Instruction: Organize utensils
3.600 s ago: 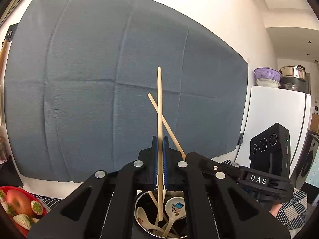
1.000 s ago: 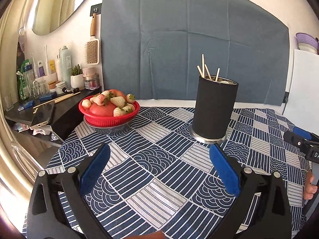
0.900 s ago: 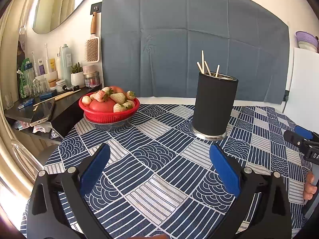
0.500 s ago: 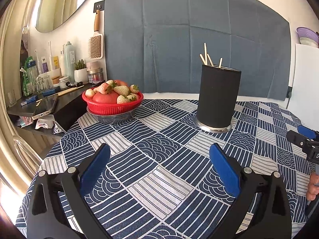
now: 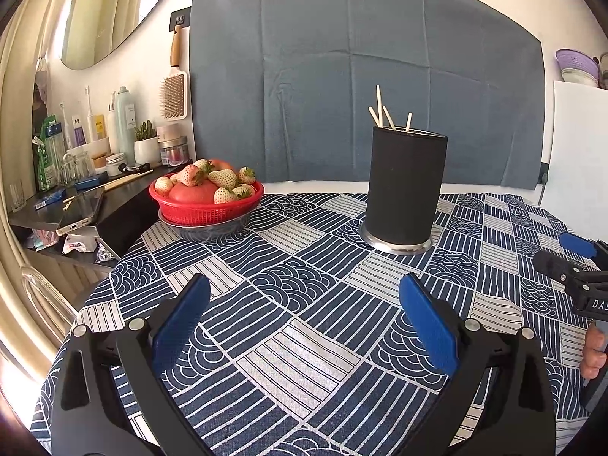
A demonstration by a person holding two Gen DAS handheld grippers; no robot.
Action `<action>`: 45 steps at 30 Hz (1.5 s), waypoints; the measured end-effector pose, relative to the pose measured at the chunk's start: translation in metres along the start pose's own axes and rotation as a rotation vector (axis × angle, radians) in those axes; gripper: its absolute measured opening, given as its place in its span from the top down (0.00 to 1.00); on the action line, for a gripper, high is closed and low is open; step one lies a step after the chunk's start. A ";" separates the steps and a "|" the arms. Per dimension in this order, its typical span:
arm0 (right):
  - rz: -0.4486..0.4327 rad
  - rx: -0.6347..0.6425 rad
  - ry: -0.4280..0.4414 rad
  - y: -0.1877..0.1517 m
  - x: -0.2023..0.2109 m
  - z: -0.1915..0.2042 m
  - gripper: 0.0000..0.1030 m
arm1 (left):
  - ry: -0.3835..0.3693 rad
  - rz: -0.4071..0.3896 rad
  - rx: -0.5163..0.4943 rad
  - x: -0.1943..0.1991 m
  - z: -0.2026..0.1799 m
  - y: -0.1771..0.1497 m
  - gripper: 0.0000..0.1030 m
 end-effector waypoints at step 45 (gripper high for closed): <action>0.007 0.002 0.020 -0.001 -0.002 0.002 0.07 | 0.008 0.004 0.015 0.000 0.001 -0.001 0.05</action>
Point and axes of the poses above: each gripper's, at about its wrist camera, not at the fingertips, and x roughly against the way its jaws point, z to its left, y to its top, the point moved 1 cm from there along -x, roughly the way its jaws point, and after that the axes turned 10 degrees about -y, right-handed, at the moved point
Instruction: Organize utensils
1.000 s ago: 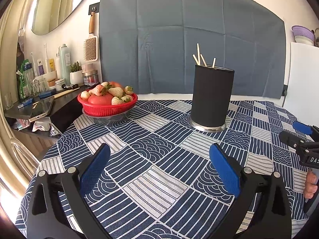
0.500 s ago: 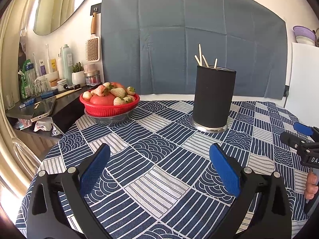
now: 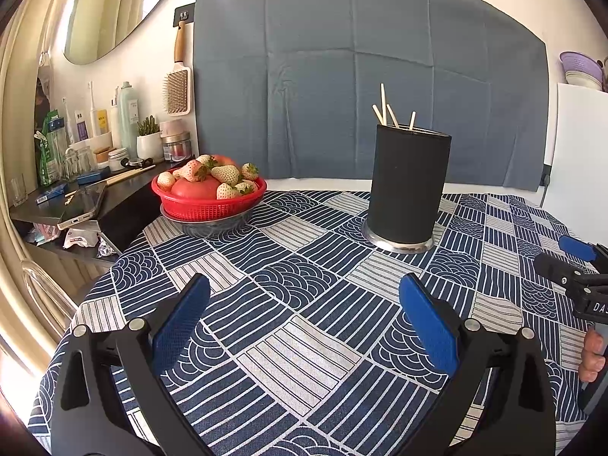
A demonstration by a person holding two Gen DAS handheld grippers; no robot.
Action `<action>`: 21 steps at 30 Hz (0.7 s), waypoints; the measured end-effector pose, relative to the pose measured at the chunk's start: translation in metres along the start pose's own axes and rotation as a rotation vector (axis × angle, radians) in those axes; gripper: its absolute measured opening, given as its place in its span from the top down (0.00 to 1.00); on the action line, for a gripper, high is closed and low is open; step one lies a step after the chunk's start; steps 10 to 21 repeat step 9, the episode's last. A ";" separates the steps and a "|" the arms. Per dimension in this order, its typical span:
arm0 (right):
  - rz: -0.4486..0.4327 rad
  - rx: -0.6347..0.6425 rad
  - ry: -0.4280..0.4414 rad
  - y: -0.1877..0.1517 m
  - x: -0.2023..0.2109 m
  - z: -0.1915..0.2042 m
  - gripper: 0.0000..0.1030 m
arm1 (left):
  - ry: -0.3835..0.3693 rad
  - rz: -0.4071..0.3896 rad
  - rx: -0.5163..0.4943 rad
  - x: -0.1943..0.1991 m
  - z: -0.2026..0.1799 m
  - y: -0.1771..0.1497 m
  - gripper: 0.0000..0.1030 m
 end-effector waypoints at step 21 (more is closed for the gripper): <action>0.001 0.000 0.002 0.000 0.000 0.000 0.07 | -0.007 0.014 0.027 -0.002 0.006 -0.001 0.05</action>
Point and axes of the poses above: each gripper's, at about its wrist camera, not at the fingertips, and x roughly against the way its jaws point, z to its left, y to its top, the point moved 1 cm from there along -x, roughly the way its jaws point, and after that the axes turned 10 degrees about -y, right-handed, at the moved point
